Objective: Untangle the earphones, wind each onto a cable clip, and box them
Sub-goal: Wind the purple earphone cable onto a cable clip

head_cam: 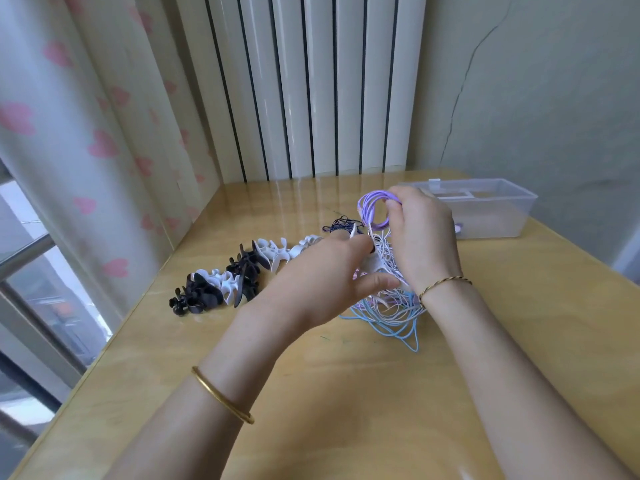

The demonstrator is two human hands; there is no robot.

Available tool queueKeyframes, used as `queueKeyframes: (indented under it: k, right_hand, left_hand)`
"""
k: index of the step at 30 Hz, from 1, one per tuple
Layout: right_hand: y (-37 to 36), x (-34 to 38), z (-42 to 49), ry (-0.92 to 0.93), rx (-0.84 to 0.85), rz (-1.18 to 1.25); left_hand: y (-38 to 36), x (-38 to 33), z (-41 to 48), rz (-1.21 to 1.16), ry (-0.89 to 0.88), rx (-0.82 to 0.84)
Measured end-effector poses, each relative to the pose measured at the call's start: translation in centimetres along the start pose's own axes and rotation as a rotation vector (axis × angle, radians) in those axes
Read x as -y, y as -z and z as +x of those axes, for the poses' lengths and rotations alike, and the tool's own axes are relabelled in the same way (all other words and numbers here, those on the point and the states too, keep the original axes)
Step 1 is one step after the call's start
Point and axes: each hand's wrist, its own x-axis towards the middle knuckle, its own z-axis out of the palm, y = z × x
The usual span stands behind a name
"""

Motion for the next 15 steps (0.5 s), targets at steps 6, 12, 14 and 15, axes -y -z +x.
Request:
queueKeyframes:
  k: [6,12,14,15]
  right_hand:
    - [-0.5,-1.2,-0.6,-0.096,-0.028,0.136]
    - [0.1,-0.6,-1.7,-0.454,-0.090,0.639]
    - [0.3,0.3,-2.0,-0.620,-0.118,0.916]
    - [0.2,0.7,-2.1,-0.692,-0.130,1.031]
  left_hand:
    - [-0.5,0.4,0.4,0.009,-0.069,-0.128]
    - [-1.1,0.2,0.4,-0.422,-0.010,-0.164]
    - [-1.3,-0.3,0.4,-0.523,-0.031,-0.177]
    - [-1.5,-0.6,0.4,-0.554,-0.040,-0.198]
